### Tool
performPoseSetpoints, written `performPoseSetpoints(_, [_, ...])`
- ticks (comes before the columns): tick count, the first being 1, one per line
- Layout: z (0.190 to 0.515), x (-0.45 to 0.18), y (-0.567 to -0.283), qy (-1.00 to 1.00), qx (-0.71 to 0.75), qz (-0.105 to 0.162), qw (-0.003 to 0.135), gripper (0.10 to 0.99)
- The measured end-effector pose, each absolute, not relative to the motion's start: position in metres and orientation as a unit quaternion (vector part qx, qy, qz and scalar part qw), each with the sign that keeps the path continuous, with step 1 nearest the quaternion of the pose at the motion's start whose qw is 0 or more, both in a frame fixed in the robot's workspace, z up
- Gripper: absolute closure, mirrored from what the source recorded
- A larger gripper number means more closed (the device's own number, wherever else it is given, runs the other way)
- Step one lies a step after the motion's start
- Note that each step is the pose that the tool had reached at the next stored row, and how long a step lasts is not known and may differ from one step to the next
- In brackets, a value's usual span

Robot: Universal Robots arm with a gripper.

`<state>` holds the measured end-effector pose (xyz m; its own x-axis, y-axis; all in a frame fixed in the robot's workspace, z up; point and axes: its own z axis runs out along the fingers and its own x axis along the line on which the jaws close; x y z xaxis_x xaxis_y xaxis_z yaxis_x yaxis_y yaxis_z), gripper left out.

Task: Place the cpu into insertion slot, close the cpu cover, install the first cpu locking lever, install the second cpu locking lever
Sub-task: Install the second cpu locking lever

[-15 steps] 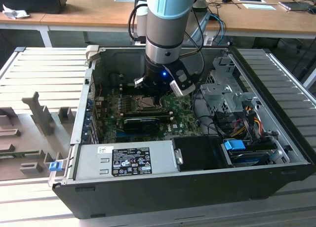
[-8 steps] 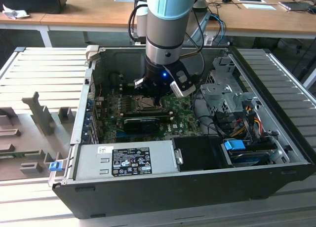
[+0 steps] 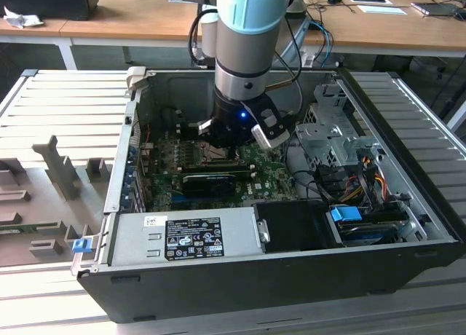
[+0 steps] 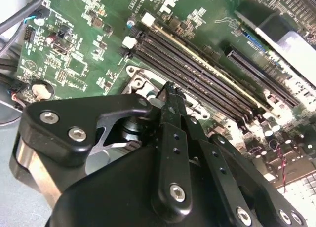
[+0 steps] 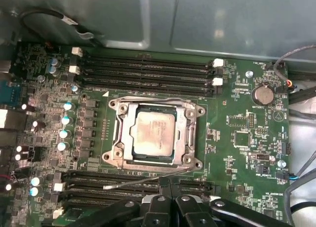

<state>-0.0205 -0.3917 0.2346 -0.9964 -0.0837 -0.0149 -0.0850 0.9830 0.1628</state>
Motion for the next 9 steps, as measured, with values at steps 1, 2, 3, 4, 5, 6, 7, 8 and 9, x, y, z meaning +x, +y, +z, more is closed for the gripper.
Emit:
performPoseSetpoints(1, [0.234,-0.023,-0.392,0.996,-0.043,0.083,0.004,0.98])
performPoseSetpoints(2, [0.234,-0.025,-0.392,0.996,-0.043,0.084,0.004,0.98])
performPoseSetpoints(3, [0.234,-0.03,-0.392,0.995,-0.043,0.088,0.004,0.98])
performPoseSetpoints(4, [0.234,-0.036,-0.393,0.995,-0.043,0.091,0.004,0.98])
performPoseSetpoints(5, [0.234,-0.04,-0.394,0.995,-0.043,0.093,0.004,0.98])
performPoseSetpoints(6, [0.234,-0.043,-0.394,0.995,-0.044,0.094,0.004,0.98])
performPoseSetpoints(7, [0.234,-0.048,-0.394,0.994,-0.044,0.096,0.004,0.98])
performPoseSetpoints(8, [0.234,-0.05,-0.395,0.994,-0.044,0.097,0.004,0.98])
performPoseSetpoints(9, [0.232,-0.051,-0.395,0.994,-0.044,0.097,0.005,0.98])
